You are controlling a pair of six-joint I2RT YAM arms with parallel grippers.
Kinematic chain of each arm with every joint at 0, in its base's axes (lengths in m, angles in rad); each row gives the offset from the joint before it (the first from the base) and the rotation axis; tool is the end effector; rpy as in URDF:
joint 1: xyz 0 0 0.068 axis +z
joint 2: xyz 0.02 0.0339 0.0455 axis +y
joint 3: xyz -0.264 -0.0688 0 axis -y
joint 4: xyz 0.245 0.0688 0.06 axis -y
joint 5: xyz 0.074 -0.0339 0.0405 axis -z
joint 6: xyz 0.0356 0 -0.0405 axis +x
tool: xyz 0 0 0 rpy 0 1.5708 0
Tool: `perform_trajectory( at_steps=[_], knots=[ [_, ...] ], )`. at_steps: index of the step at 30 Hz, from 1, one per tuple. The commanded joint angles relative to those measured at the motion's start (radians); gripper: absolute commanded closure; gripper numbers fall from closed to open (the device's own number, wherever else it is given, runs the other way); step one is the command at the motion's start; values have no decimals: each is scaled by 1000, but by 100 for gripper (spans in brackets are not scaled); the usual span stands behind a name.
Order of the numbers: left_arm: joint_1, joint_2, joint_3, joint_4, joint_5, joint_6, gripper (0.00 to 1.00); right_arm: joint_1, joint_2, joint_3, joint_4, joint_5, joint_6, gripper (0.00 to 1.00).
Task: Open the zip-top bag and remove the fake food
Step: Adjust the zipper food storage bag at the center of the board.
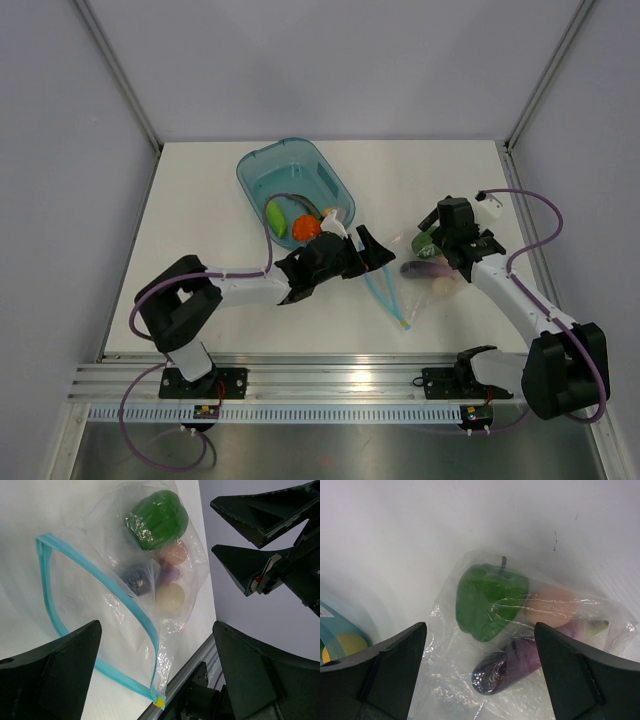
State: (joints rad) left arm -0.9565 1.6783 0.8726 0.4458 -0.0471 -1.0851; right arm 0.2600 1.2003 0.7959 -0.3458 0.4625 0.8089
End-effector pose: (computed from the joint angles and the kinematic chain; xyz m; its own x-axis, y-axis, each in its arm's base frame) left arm 0.2111 -0.2964 0.2022 -0.7942 -0.4067 -0.4516 0.1897 0.5401 -0.8200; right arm 0.2464 0.0491 0.2462 -0.3931 0.5655 -0.7251 0.5356 0.7817 0.3193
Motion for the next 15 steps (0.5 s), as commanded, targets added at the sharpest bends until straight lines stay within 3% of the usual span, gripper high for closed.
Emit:
perform_trajectory(
  at_steps=[1,7,14,15],
  knots=[
    [-8,11,31,59,19,-38,4,-7,-28,-6,7,38,16,4],
    [-16,63,61,88,41,-25,15,-7,-42,-15,11,45,24,4],
    [-11,92,109,50,38,39,36,-5,-45,-21,16,53,27,4],
    [-10,90,112,42,36,60,43,-7,-45,-21,16,54,29,4]
  ],
)
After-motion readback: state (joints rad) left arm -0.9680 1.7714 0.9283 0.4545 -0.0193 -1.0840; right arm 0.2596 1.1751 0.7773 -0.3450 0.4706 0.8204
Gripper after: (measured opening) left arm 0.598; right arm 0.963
